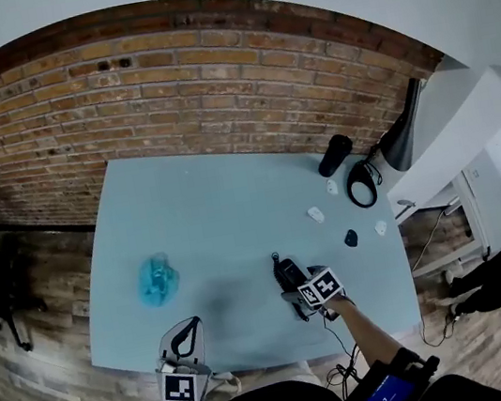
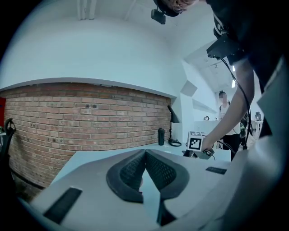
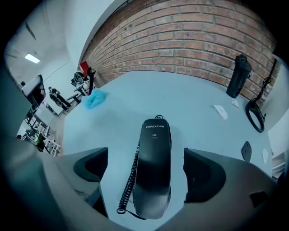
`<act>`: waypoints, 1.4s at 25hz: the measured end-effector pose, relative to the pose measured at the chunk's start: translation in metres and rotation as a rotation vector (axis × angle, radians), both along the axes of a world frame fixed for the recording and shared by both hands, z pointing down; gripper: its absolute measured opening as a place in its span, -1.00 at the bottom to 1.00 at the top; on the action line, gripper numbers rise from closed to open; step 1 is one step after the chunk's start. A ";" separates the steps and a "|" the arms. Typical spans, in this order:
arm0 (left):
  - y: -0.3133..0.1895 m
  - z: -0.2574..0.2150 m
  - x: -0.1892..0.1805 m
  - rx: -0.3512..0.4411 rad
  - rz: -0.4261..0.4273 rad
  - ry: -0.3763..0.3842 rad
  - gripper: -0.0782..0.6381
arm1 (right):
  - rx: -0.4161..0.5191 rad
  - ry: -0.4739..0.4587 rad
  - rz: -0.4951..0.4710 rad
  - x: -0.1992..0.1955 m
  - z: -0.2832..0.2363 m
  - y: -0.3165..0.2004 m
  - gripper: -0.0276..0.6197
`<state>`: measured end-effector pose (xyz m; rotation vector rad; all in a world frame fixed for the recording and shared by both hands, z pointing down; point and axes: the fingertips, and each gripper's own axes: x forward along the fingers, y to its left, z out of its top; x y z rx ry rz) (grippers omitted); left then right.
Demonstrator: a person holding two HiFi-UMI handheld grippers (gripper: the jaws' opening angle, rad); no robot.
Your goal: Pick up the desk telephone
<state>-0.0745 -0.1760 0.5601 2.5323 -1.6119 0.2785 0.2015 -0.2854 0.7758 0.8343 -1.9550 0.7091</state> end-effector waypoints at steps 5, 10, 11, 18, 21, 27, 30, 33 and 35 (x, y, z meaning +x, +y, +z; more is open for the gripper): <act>0.000 -0.004 -0.016 0.028 -0.025 0.002 -0.70 | -0.026 0.046 -0.021 -0.001 0.014 0.002 0.64; -0.001 -0.009 -0.025 0.033 -0.039 0.001 -0.70 | -0.063 0.089 -0.039 0.006 0.022 0.011 0.64; -0.002 -0.009 -0.026 0.039 -0.040 0.002 -0.70 | -0.070 0.099 -0.045 0.007 0.024 0.012 0.64; -0.005 -0.012 -0.020 0.064 -0.040 0.015 -0.70 | -0.126 0.172 -0.090 0.020 0.036 0.023 0.64; -0.006 -0.012 -0.016 0.053 -0.045 0.027 -0.70 | -0.155 0.183 -0.093 0.024 0.040 0.027 0.64; -0.002 -0.009 -0.015 0.052 -0.058 0.021 -0.70 | -0.198 0.218 -0.139 0.024 0.055 0.039 0.64; 0.000 -0.007 -0.015 0.051 -0.061 0.017 -0.70 | -0.200 0.218 -0.143 0.021 0.059 0.039 0.64; 0.003 -0.004 -0.016 0.022 -0.059 0.005 -0.70 | -0.172 0.239 -0.133 0.022 0.062 0.031 0.64; 0.005 -0.001 -0.019 0.013 -0.064 0.001 -0.70 | -0.162 0.259 -0.136 0.019 0.064 0.027 0.68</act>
